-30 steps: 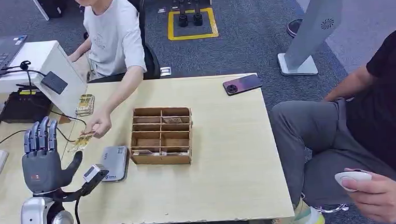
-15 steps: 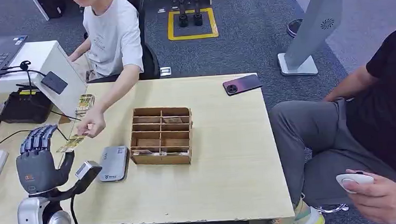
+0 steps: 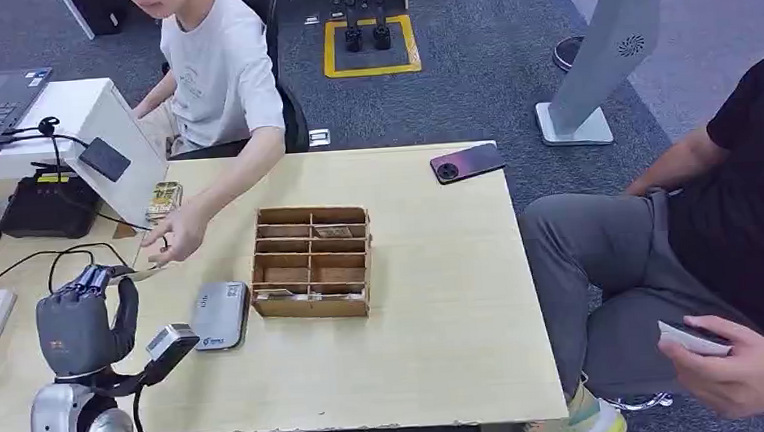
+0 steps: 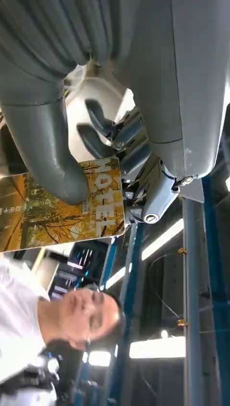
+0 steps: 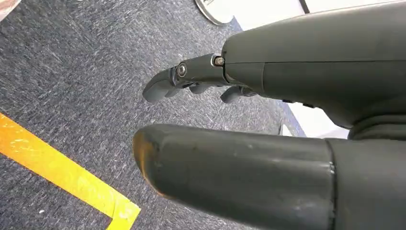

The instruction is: Pass the card to the sensor for recognition and then transmit it.

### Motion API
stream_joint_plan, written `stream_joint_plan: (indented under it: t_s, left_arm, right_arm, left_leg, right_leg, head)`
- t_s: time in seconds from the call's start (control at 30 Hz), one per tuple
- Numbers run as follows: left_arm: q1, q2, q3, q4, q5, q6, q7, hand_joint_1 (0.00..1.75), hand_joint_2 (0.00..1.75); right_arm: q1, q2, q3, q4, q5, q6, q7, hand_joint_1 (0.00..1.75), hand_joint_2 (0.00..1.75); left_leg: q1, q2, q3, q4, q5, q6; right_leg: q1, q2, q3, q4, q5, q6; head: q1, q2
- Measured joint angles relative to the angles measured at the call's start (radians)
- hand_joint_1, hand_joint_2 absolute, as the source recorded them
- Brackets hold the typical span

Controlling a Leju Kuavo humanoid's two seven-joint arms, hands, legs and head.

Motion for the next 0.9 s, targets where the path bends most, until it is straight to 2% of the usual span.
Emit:
stream_joint_plan:
  t_s: [0.07, 0.17, 0.2, 0.23, 0.27, 0.57, 0.73, 0.9]
  left_arm:
    - [0.004, -0.003, 0.0, -0.005, 0.075, -0.035, 0.004, 1.75, 1.75]
    - [0.004, -0.005, -0.001, -0.013, 0.195, -0.142, 0.035, 1.75, 1.75]
    - [0.004, -0.008, -0.003, -0.016, 0.307, -0.253, 0.067, 1.75, 1.75]
    - [0.004, -0.013, -0.005, -0.016, 0.384, -0.325, 0.085, 1.75, 1.75]
    - [0.004, -0.015, -0.006, -0.016, 0.417, -0.355, 0.092, 1.75, 1.75]
    - [0.003, -0.037, -0.016, -0.017, 0.458, -0.385, 0.101, 1.75, 1.75]
    - [-0.008, -0.063, -0.016, -0.006, 0.511, -0.397, 0.161, 1.75, 1.75]
    - [-0.051, -0.096, -0.016, 0.077, 0.558, -0.365, 0.216, 1.75, 1.75]
  right_arm:
    - [0.0, 0.0, -0.001, 0.0, 0.0, 0.0, 0.0, 0.0, 0.0]
    - [0.001, 0.0, -0.003, 0.0, 0.0, -0.002, 0.0, 0.0, 0.0]
    - [0.001, 0.0, -0.008, 0.0, -0.002, -0.005, 0.002, 0.0, 0.0]
    - [0.001, 0.0, -0.011, 0.0, -0.002, -0.005, 0.002, 0.0, 0.0]
    - [0.001, 0.0, -0.014, 0.0, -0.002, -0.005, 0.003, 0.0, 0.0]
    - [0.002, 0.0, -0.02, 0.0, -0.001, -0.01, 0.005, 0.0, 0.0]
    - [0.002, 0.0, -0.021, 0.0, 0.01, -0.015, 0.013, 0.0, 0.0]
    - [-0.003, 0.001, -0.021, 0.0, 0.022, -0.015, 0.034, 0.0, 0.0]
  left_leg:
    - [0.0, 0.0, 0.0, 0.0, 0.0, 0.0]
    - [0.0, 0.0, 0.0, 0.0, 0.0, 0.0]
    - [0.0, 0.0, 0.0, 0.0, 0.0, 0.0]
    - [0.0, 0.0, 0.0, 0.0, 0.0, 0.0]
    - [0.0, 0.0, 0.0, 0.0, 0.0, 0.0]
    - [0.0, 0.0, 0.0, 0.0, 0.0, 0.0]
    - [0.0, 0.0, 0.0, 0.0, 0.0, 0.0]
    - [0.0, 0.0, 0.0, 0.0, 0.001, 0.0]
  right_leg:
    - [0.0, 0.0, 0.0, 0.0, 0.0, 0.0]
    - [0.0, 0.0, 0.0, 0.0, 0.0, 0.0]
    - [0.0, 0.0, 0.0, 0.0, 0.0, 0.0]
    - [0.0, 0.0, 0.0, 0.0, 0.0, 0.0]
    - [0.0, 0.0, 0.0, 0.0, 0.0, 0.0]
    - [0.0, 0.0, 0.0, 0.0, 0.0, 0.0]
    - [0.0, 0.0, 0.0, 0.0, 0.0, 0.0]
    - [0.0, 0.0, 0.0, 0.0, 0.001, -0.001]
  head:
    - [0.0, 0.0]
    - [0.0, 0.0]
    - [0.0, 0.0]
    - [0.0, 0.0]
    - [0.0, 0.0]
    - [0.0, 0.0]
    - [0.0, 0.0]
    - [0.0, 0.0]
